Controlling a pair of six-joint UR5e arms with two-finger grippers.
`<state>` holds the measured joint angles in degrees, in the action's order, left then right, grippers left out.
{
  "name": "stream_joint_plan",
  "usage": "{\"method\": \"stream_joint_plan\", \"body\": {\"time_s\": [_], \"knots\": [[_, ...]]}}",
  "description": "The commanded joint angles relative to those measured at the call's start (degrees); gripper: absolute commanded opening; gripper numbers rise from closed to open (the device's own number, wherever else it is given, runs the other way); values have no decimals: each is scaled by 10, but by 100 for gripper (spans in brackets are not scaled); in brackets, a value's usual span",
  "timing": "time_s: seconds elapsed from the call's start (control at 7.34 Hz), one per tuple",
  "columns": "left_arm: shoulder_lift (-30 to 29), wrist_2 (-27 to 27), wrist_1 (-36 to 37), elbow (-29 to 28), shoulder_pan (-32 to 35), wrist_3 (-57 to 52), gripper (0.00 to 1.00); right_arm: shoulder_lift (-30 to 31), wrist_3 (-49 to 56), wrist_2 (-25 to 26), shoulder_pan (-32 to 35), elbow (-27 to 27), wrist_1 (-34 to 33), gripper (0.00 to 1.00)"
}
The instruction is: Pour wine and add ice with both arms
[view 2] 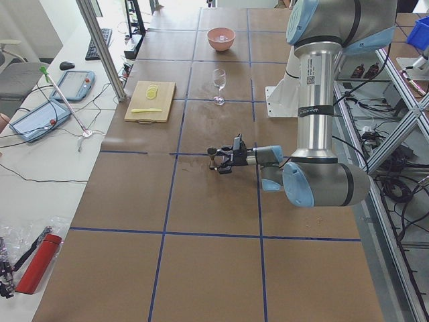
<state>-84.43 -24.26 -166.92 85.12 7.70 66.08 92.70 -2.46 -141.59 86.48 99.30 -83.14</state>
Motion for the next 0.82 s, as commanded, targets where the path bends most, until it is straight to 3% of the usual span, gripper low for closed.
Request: {"method": "stream_joint_plan", "body": {"time_s": [0.0, 0.27, 0.68], "knots": [[0, 0, -1, -1, 1, 0, 75, -1, 0, 0, 0, 0, 0, 100], [0, 0, -1, -1, 0, -1, 66, -1, 0, 0, 0, 0, 0, 100], [0, 0, -1, -1, 0, -4, 41, -1, 0, 0, 0, -1, 1, 100]]}}
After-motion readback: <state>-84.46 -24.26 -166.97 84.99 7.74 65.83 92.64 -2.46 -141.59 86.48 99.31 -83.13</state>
